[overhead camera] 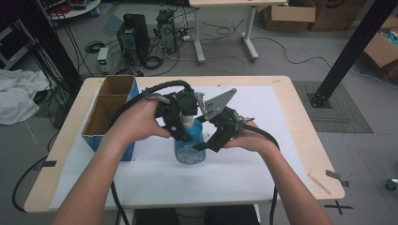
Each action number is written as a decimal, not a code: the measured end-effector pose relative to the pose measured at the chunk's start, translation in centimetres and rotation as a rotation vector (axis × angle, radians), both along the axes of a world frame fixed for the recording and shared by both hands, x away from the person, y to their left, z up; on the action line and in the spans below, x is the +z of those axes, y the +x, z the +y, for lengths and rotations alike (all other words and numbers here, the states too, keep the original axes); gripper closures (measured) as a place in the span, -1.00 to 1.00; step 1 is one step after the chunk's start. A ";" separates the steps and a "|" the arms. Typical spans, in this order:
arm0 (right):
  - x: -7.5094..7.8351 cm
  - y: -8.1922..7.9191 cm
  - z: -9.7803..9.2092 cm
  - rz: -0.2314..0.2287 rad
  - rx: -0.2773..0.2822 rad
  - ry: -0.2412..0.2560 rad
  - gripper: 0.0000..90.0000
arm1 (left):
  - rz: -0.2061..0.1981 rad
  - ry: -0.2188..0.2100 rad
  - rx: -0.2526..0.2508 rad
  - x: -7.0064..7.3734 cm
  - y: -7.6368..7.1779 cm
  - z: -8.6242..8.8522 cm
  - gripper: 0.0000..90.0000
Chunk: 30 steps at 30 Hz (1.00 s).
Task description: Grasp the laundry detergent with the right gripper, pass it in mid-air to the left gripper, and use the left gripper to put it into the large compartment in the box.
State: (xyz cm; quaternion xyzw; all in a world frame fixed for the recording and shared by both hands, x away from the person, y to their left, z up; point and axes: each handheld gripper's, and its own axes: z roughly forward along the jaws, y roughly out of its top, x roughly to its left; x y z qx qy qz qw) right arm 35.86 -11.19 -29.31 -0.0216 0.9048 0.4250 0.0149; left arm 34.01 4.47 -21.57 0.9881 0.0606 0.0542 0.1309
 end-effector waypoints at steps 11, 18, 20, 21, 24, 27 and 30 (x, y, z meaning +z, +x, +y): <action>-0.4 1.3 -2.5 -0.019 -0.085 -0.158 -0.59 | 0.051 0.084 0.237 3.5 1.6 2.1 -0.15; -1.1 1.7 -3.7 -0.074 -0.136 -0.354 -0.55 | 0.053 0.116 0.377 6.0 2.5 3.4 -0.15; -1.1 1.8 -4.1 -0.084 -0.150 -0.393 -0.54 | 0.059 0.124 0.427 6.8 2.8 3.9 -0.14; -1.1 1.8 -4.3 -0.097 -0.156 -0.414 -0.52 | 0.059 0.125 0.481 7.6 3.1 4.4 -0.15; -1.1 1.8 -4.8 -0.119 -0.165 -0.459 -0.52 | 0.063 0.118 0.541 8.3 3.5 5.1 -0.15; -0.9 1.8 -5.8 -0.148 -0.189 -0.551 -0.52 | 0.061 0.117 0.647 9.4 4.0 6.2 -0.14; -0.8 1.8 -6.6 -0.173 -0.205 -0.597 -0.50 | 0.048 0.124 0.719 10.2 4.2 7.1 -0.14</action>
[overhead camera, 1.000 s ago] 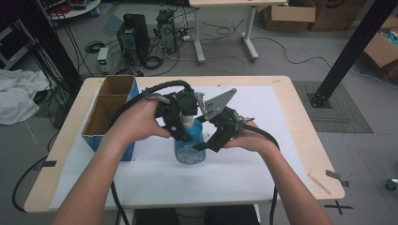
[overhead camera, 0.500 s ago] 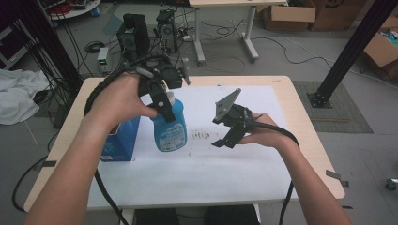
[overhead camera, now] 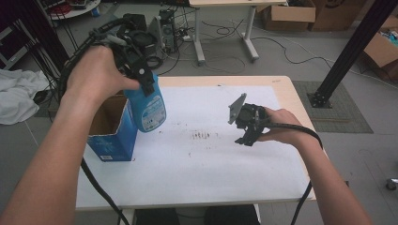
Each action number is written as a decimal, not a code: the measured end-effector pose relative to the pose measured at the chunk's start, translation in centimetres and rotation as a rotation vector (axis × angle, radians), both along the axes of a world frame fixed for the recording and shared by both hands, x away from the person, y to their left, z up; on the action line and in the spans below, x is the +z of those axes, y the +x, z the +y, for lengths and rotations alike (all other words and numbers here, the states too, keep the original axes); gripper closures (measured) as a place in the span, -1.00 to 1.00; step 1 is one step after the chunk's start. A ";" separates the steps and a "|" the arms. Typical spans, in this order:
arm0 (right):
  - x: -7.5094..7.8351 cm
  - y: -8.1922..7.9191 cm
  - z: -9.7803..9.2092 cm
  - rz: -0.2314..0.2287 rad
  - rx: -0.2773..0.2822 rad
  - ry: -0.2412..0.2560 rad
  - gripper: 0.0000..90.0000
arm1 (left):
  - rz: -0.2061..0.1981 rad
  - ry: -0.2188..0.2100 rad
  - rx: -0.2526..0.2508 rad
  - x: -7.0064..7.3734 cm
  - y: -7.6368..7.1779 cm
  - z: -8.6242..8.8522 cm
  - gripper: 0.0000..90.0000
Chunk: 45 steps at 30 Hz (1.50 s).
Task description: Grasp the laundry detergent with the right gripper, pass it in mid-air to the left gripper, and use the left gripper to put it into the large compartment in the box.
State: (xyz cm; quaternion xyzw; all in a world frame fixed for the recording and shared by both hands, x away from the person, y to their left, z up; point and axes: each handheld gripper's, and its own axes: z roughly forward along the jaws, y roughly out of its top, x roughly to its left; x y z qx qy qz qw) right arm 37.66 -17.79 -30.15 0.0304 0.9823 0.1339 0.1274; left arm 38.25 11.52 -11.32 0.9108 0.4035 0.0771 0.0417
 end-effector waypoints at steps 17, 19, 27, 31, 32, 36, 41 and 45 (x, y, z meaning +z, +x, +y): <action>-0.6 0.8 -4.9 -0.018 -0.104 -0.077 -0.48 | -0.060 0.027 0.547 3.0 1.6 8.0 -0.14; -0.4 0.8 -5.4 -0.020 -0.117 -0.076 -0.48 | -0.054 0.022 0.582 3.0 1.6 8.8 -0.14; -0.2 0.8 -6.4 -0.022 -0.132 -0.078 -0.47 | -0.054 -0.007 0.667 2.9 1.4 11.4 -0.14; -0.3 0.9 -6.6 -0.018 -0.138 -0.071 -0.47 | -0.054 -0.021 0.679 2.6 1.3 12.0 -0.14; -0.3 0.9 -6.6 -0.018 -0.136 -0.071 -0.46 | -0.051 -0.020 0.679 2.6 1.4 12.1 -0.14; -0.4 0.8 -6.6 -0.015 -0.140 -0.074 -0.46 | -0.049 -0.018 0.691 2.2 1.5 12.2 -0.14; -0.3 0.8 -6.7 -0.017 -0.139 -0.070 -0.46 | -0.044 -0.023 0.694 1.5 1.6 12.4 -0.14; -0.4 0.7 -6.7 -0.018 -0.138 -0.067 -0.46 | -0.036 -0.025 0.697 0.6 1.9 12.5 -0.14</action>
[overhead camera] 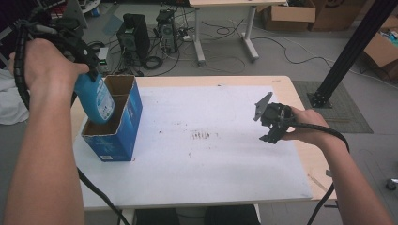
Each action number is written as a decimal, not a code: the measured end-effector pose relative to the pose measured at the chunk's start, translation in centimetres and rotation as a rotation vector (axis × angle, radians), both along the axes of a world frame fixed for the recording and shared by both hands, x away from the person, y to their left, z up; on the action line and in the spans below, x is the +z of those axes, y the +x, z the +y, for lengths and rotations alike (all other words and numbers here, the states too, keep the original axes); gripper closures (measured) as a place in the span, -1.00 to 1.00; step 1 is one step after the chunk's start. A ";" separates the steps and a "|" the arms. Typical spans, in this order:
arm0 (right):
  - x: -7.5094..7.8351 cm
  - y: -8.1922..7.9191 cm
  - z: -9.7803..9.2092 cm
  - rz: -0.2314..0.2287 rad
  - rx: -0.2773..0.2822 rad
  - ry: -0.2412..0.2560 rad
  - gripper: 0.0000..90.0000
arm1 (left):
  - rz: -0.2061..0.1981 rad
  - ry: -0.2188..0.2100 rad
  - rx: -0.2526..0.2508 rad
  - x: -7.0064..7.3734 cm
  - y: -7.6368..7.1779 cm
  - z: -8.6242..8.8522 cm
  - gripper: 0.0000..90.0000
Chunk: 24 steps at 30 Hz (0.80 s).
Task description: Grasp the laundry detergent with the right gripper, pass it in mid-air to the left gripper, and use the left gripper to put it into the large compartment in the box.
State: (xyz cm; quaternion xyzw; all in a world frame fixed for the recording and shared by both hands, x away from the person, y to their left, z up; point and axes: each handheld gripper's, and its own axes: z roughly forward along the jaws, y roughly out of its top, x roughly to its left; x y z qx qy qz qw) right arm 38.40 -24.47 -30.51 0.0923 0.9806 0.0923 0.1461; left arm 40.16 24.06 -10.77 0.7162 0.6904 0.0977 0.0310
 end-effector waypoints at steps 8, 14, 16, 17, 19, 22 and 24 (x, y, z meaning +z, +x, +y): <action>-0.2 0.0 -0.1 0.003 0.001 -0.002 -0.46 | 0.026 0.000 -0.002 -2.3 0.7 -0.1 -0.14; -0.3 -0.1 -0.1 0.005 0.001 -0.002 -0.46 | 0.049 -0.001 -0.011 -4.2 1.3 -0.3 -0.14; -0.4 -0.1 -0.1 0.005 0.000 -0.003 -0.46 | 0.056 0.000 -0.012 -4.8 1.4 -0.4 -0.14; -0.4 -0.1 -0.1 0.008 0.000 -0.004 -0.46 | 0.065 0.000 -0.012 -5.4 1.5 -0.4 -0.14; -0.5 -0.1 -0.2 0.008 0.001 -0.006 -0.46 | 0.068 0.000 -0.010 -5.9 1.6 -0.4 -0.14; -0.5 -0.1 -0.2 0.008 0.001 -0.003 -0.46 | 0.082 0.002 -0.014 -6.8 1.8 -0.4 -0.14; -0.5 -0.1 -0.2 0.010 0.003 -0.003 -0.46 | 0.086 0.004 -0.018 -7.5 1.9 -0.6 -0.14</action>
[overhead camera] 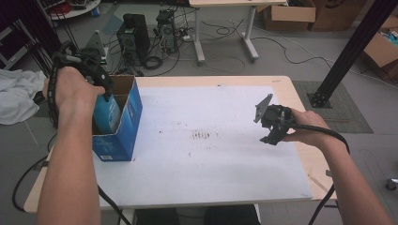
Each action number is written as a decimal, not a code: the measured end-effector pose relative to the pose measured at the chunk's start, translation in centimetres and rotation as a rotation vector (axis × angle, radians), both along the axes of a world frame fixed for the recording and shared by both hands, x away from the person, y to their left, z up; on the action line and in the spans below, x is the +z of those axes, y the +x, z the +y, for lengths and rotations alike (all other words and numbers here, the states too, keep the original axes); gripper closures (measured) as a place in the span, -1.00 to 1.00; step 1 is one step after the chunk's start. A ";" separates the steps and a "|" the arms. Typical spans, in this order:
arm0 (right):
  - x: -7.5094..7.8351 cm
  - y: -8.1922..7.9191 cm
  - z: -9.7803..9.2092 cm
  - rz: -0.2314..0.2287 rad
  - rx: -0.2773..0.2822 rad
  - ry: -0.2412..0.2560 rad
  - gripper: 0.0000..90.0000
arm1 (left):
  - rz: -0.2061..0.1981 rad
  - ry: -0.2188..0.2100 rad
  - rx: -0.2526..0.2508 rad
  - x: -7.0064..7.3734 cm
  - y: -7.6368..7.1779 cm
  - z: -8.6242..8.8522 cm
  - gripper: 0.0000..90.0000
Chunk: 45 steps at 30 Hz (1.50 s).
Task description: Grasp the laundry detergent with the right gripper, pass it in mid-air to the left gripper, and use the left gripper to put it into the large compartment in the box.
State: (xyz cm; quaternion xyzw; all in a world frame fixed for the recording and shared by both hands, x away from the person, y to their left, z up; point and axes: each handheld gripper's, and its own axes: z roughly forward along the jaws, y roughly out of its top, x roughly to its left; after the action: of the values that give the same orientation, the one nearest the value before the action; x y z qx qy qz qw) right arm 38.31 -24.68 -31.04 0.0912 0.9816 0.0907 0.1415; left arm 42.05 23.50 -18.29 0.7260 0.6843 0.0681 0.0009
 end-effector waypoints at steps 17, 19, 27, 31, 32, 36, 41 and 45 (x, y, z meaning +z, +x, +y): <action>-0.5 0.0 0.2 0.007 0.000 0.000 -0.45 | 0.040 0.013 -0.001 -3.8 0.5 0.0 -0.14; -0.6 0.0 0.2 0.008 -0.002 -0.002 -0.45 | 0.046 0.015 -0.007 -4.3 0.5 0.0 -0.14; -0.5 0.1 0.3 0.008 -0.002 -0.001 -0.45 | 0.052 0.015 0.003 -5.7 0.6 0.1 -0.14; -0.6 0.1 0.3 0.010 -0.002 -0.001 -0.45 | 0.065 0.011 0.005 -6.5 0.7 0.2 -0.14; -0.7 0.1 0.4 0.010 -0.002 -0.002 -0.45 | 0.067 0.012 0.006 -6.7 0.7 0.2 -0.14; -0.6 0.1 0.4 0.008 0.000 -0.003 -0.45 | 0.072 0.021 0.004 -7.1 0.8 0.1 -0.14; -0.6 0.1 0.4 0.006 -0.002 -0.001 -0.45 | 0.080 0.028 0.010 -7.5 0.9 0.1 -0.15; -0.7 0.1 0.3 0.008 -0.006 -0.005 -0.44 | 0.086 0.028 0.011 -7.9 0.9 0.0 -0.14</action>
State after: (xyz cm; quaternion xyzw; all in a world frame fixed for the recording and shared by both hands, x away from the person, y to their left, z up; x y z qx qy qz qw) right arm 38.39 -24.35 -31.70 0.0941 0.9821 0.0875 0.1379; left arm 42.99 23.54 -26.21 0.7244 0.6867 0.0464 -0.0389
